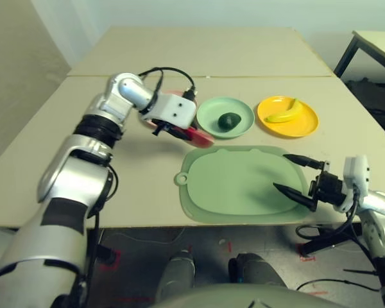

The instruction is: Place the fruits into color-matched plates.

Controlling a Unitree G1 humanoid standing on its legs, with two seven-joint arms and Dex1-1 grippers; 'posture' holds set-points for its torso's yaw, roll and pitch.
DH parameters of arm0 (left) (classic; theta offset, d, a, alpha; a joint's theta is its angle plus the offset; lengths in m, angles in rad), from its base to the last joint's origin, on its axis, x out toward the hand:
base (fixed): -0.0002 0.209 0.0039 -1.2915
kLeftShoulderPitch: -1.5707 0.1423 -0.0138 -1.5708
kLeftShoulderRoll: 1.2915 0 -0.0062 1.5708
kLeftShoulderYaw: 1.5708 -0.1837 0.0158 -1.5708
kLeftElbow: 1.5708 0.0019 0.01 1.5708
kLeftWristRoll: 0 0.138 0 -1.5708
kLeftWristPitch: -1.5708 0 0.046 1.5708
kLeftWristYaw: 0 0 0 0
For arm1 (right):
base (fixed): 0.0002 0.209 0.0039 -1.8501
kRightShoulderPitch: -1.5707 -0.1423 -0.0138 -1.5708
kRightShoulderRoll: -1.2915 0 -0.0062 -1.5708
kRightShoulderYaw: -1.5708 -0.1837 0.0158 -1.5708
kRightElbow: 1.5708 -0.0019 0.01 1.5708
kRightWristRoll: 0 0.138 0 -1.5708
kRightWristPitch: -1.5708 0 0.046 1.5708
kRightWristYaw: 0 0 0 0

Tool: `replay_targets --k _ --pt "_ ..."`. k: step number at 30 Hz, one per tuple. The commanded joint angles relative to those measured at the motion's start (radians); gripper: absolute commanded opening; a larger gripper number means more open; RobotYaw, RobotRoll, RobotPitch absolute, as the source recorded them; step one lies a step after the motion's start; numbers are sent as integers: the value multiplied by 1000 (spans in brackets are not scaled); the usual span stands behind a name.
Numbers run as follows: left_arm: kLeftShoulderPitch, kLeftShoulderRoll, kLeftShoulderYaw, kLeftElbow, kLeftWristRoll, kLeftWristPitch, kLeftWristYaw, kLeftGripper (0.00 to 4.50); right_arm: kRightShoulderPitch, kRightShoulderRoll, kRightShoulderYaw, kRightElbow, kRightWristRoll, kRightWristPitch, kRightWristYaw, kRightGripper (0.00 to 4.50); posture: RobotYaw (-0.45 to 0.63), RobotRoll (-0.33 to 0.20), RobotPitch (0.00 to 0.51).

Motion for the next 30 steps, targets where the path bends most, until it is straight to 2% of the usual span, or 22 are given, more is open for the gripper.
replay_targets --k 1,7,13,22,30 --pt "-61 16 -39 125 135 -11 178 1357 -4 19 41 -75 14 57 -30 4500 -18 0 52" --pt "-91 39 -71 216 259 35 371 1357 -25 56 16 -112 64 170 -141 4500 -24 0 55" --pt "-73 59 -94 250 345 95 522 1357 -2 74 8 -155 81 220 -216 4500 -32 0 59" --pt "-44 -9 -96 273 412 190 780 1357 49 78 22 -211 80 234 -240 4500 -48 0 77" --pt "18 -48 -106 283 443 222 817 1357 68 64 9 -226 83 245 -249 4500 -55 0 82"
